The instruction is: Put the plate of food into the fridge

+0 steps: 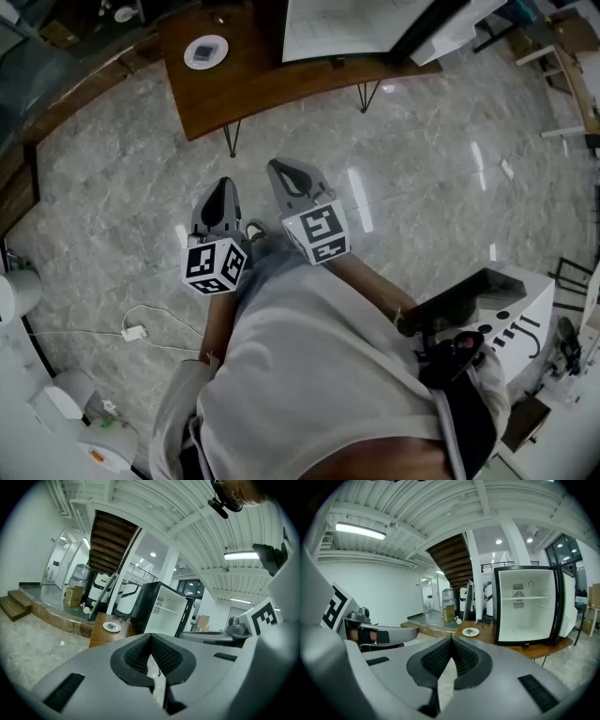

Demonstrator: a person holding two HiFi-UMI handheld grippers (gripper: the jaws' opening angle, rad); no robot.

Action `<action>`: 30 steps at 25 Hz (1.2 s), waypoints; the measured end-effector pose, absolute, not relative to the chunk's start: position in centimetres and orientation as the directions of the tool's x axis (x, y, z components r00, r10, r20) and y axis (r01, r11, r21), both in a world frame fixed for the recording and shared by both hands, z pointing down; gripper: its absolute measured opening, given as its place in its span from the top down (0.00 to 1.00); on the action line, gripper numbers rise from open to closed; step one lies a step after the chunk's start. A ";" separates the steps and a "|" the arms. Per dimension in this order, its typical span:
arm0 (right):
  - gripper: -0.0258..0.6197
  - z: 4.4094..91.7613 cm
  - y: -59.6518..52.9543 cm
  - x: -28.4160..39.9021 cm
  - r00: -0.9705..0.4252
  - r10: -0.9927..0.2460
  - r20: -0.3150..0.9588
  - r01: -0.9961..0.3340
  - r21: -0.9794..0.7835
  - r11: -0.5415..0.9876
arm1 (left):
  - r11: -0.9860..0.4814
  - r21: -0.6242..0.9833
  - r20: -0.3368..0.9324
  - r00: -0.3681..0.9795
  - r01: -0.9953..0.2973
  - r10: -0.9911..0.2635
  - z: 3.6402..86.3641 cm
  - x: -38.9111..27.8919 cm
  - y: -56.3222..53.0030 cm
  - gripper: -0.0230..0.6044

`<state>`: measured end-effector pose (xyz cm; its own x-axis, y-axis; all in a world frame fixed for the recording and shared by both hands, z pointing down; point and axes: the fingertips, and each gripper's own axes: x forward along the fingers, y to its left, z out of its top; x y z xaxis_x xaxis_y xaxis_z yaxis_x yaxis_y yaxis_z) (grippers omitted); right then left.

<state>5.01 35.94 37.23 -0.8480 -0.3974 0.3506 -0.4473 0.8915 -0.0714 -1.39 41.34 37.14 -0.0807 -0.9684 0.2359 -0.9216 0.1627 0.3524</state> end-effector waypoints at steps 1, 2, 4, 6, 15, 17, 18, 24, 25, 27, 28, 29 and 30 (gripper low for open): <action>0.93 37.3 36.2 4.8 -0.847 -0.397 0.353 -0.447 -0.070 0.892 | 0.164 0.356 0.236 -0.082 -0.920 -0.968 37.2 -1.6 41.5 0.93; 0.93 37.4 36.3 4.6 -0.846 -0.396 0.355 -0.446 -0.068 0.892 | 0.166 0.359 0.235 -0.083 -0.919 -0.968 37.2 -1.9 41.7 0.93; 0.93 37.7 36.6 4.0 -0.844 -0.397 0.361 -0.448 -0.064 0.892 | 0.167 0.364 0.233 -0.084 -0.916 -0.969 37.2 -2.7 42.1 0.93; 0.93 37.9 36.9 3.1 -0.841 -0.399 0.364 -0.450 -0.064 0.891 | 0.160 0.365 0.227 -0.080 -0.917 -0.971 37.3 -3.7 42.4 0.93; 0.93 38.4 39.3 -1.7 -0.845 -0.420 0.331 -0.475 -0.102 0.874 | 0.109 0.386 0.201 -0.032 -0.916 -0.979 37.7 -7.9 45.3 0.93; 0.93 38.4 40.0 -2.7 -0.847 -0.429 0.313 -0.483 -0.117 0.868 | 0.092 0.397 0.197 -0.013 -0.913 -0.980 38.0 -8.8 46.0 0.93; 0.93 38.5 40.4 -3.1 -0.848 -0.433 0.304 -0.485 -0.120 0.866 | 0.087 0.399 0.197 -0.007 -0.913 -0.980 38.2 -9.3 46.2 0.93; 0.93 39.5 40.7 -4.1 -0.832 -0.461 0.309 -0.517 -0.128 0.846 | 0.079 0.429 0.204 0.012 -0.900 -0.979 39.4 -11.6 46.5 0.93; 0.93 39.7 40.4 -4.3 -0.826 -0.468 0.314 -0.526 -0.131 0.841 | 0.078 0.433 0.207 0.015 -0.898 -0.978 39.6 -11.9 46.2 0.93; 0.93 40.0 39.5 -4.7 -0.817 -0.481 0.317 -0.540 -0.132 0.831 | 0.080 0.437 0.215 0.018 -0.896 -0.976 39.8 -12.6 45.3 0.93; 0.93 40.0 38.9 -4.9 -0.814 -0.488 0.316 -0.546 -0.131 0.827 | 0.082 0.440 0.218 0.018 -0.894 -0.976 40.0 -12.9 44.7 0.93; 0.93 40.1 38.3 -5.0 -0.810 -0.496 0.312 -0.554 -0.130 0.822 | 0.082 0.445 0.220 0.020 -0.892 -0.975 40.2 -13.1 44.1 0.93; 0.93 40.2 37.6 -5.0 -0.804 -0.508 0.308 -0.565 -0.131 0.815 | 0.081 0.452 0.221 0.024 -0.888 -0.975 40.4 -13.3 43.5 0.93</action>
<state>-5.03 37.61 40.18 -0.8045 -0.5079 0.3079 -0.5646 0.8149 -0.1309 -13.34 43.53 40.42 0.0236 -0.9749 0.2215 -0.8885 0.0811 0.4517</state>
